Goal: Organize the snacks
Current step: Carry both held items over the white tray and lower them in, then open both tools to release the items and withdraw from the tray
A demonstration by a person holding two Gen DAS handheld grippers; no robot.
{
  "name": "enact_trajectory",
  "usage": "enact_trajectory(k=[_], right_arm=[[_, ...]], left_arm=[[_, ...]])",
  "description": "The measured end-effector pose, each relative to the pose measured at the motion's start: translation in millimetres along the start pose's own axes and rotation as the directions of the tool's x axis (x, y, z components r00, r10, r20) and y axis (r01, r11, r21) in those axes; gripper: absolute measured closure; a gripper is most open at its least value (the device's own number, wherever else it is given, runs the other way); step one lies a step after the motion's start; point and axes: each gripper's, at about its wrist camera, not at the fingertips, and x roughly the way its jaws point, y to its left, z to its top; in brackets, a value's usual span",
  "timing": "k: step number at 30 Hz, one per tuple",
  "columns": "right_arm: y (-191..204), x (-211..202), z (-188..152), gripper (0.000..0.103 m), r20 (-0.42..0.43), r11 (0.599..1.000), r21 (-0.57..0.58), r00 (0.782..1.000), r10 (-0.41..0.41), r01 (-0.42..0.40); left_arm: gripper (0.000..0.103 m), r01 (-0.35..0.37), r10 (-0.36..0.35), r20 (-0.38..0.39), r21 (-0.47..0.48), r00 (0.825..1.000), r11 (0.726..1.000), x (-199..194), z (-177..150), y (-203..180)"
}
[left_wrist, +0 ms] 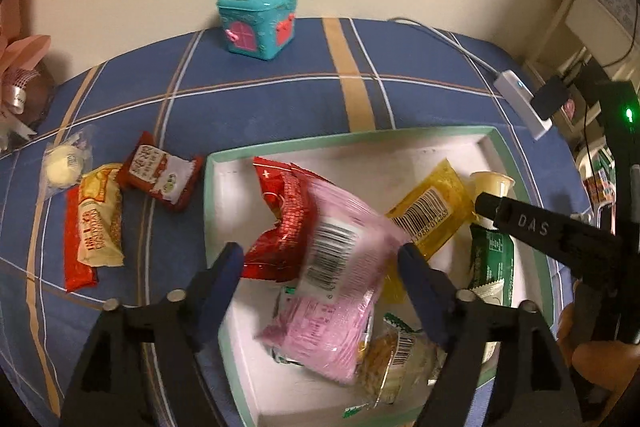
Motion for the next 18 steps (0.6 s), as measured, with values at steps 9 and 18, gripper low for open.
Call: enact_trajectory(k=[9, 18], right_arm=[[6.5, -21.6, -17.3, 0.021, -0.009, 0.999, 0.038, 1.0, 0.012, -0.012], [31.2, -56.3, -50.6, 0.0, 0.028, 1.0, -0.023, 1.0, 0.01, -0.009]], left_arm=[[0.0, -0.089, 0.089, -0.009, -0.105, 0.996, 0.99, -18.9, -6.8, 33.1], [0.0, -0.152, 0.149, -0.031, -0.183, 0.988, 0.971, -40.1, -36.8, 64.4]])
